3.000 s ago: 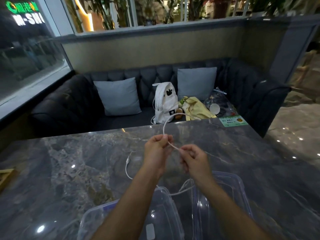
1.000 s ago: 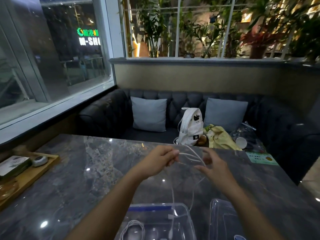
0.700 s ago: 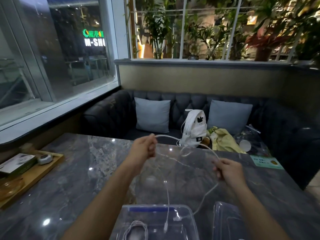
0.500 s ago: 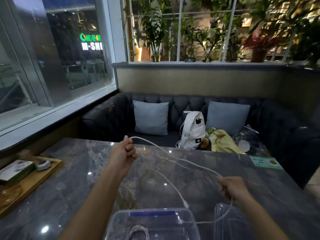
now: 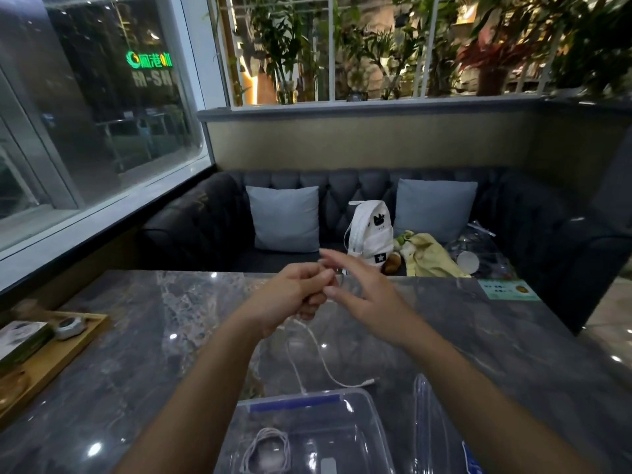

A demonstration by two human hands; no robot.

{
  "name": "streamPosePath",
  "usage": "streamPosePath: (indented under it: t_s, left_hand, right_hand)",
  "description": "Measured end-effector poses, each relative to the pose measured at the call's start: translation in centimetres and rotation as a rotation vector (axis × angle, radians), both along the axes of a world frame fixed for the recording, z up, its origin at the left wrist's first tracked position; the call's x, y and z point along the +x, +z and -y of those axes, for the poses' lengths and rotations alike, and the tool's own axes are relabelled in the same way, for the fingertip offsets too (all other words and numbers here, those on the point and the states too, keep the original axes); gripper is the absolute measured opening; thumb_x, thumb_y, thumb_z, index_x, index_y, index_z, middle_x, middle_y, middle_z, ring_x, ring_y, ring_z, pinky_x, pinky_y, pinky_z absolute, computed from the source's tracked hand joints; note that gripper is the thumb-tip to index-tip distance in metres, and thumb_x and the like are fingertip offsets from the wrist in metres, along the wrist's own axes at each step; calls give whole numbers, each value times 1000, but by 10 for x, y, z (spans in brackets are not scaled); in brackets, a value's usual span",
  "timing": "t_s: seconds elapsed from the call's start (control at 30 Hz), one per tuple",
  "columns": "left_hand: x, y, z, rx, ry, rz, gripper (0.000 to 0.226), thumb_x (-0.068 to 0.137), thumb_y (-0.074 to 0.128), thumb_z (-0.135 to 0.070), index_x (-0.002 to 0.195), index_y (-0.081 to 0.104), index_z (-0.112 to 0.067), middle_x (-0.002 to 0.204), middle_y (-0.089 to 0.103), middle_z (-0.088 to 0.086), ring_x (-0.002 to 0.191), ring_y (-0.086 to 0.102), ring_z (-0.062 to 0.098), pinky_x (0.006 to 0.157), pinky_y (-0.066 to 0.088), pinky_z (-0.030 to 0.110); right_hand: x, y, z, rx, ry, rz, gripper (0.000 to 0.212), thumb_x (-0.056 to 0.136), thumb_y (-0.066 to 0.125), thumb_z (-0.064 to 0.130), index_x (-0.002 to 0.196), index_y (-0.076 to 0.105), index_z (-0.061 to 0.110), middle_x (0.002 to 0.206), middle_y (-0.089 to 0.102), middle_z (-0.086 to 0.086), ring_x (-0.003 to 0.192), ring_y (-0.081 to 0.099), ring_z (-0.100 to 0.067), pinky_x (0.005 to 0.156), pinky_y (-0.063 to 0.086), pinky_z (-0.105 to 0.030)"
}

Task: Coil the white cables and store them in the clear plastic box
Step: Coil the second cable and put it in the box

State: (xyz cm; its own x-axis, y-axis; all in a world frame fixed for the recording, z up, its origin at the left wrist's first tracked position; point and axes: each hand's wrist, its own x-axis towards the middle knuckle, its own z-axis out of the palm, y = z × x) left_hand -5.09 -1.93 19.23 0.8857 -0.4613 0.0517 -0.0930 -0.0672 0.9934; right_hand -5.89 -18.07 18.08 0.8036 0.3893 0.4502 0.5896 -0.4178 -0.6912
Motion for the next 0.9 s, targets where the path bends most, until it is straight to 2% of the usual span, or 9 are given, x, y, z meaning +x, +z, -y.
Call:
streamPosePath:
  t_s: [0.13, 0.27, 0.4, 0.47, 0.53, 0.67, 0.73, 0.8, 0.9]
  left_hand:
    - [-1, 1, -8, -65, -14, -61, 32, 91, 47, -35, 67, 57, -16, 46, 34, -7, 39, 26, 6, 40, 29, 16]
    - [0, -11, -27, -121, -40, -154, 26, 85, 50, -34, 65, 55, -18, 46, 36, -8, 39, 29, 6, 44, 32, 18]
    - [-1, -26, -42, -161, -96, -234, 24, 91, 45, -21, 73, 58, -14, 50, 44, -4, 42, 38, 7, 49, 41, 21]
    - [-2, -30, -46, -214, -94, -280, 24, 92, 43, -19, 73, 58, -13, 50, 44, -5, 39, 37, 6, 45, 41, 21]
    - [-2, -31, -45, -270, -68, -287, 20, 89, 48, -20, 74, 59, -12, 50, 44, -5, 38, 35, 4, 40, 38, 18]
    - [-1, -28, -31, -248, -53, -239, 16, 85, 52, -21, 77, 61, -10, 51, 46, -3, 37, 32, 4, 34, 29, 14]
    - [-1, -24, -22, -184, -90, -195, 16, 85, 53, -22, 79, 61, -10, 52, 48, -3, 37, 32, 4, 34, 26, 14]
    - [-1, -18, -13, -183, -114, -154, 15, 86, 55, -22, 80, 62, -10, 51, 49, -3, 37, 32, 3, 35, 23, 15]
    - [0, -8, -6, -227, -122, -112, 15, 85, 56, -24, 81, 62, -11, 51, 49, -4, 37, 32, 3, 35, 23, 15]
  right_hand:
    - [10, 8, 5, 46, -1, 11, 14, 90, 53, 10, 96, 65, 9, 75, 60, 9, 70, 56, 3, 67, 44, -15]
    - [26, 6, 28, 231, -236, -7, 15, 91, 51, 12, 83, 63, 13, 66, 55, 0, 57, 51, -12, 54, 47, -25]
    - [40, 3, 54, 496, -464, -103, 20, 91, 51, 11, 74, 61, 11, 58, 51, -2, 47, 45, -12, 47, 39, -29]
    - [41, -2, 66, 361, -534, -78, 21, 90, 53, 11, 70, 60, 13, 62, 53, -1, 54, 48, -12, 53, 38, -28]
    - [38, -6, 69, 96, -545, -64, 8, 86, 59, 12, 83, 66, 8, 78, 57, 0, 74, 54, -19, 65, 42, -29]
    - [23, -7, 57, -191, -449, 56, 32, 80, 67, 16, 112, 61, 10, 117, 56, -8, 112, 47, -23, 100, 34, -42]
    - [15, -1, 45, -213, -264, 125, 42, 81, 67, 20, 121, 56, 17, 123, 52, -1, 115, 41, -9, 102, 27, -27]
    - [8, 3, 32, -182, -55, 26, 45, 82, 66, 27, 125, 52, 25, 120, 52, 11, 109, 42, 7, 93, 28, -5]
    - [6, 4, 18, -14, 75, -108, 36, 81, 66, 29, 116, 56, 30, 108, 58, 15, 99, 51, 10, 82, 37, -1]
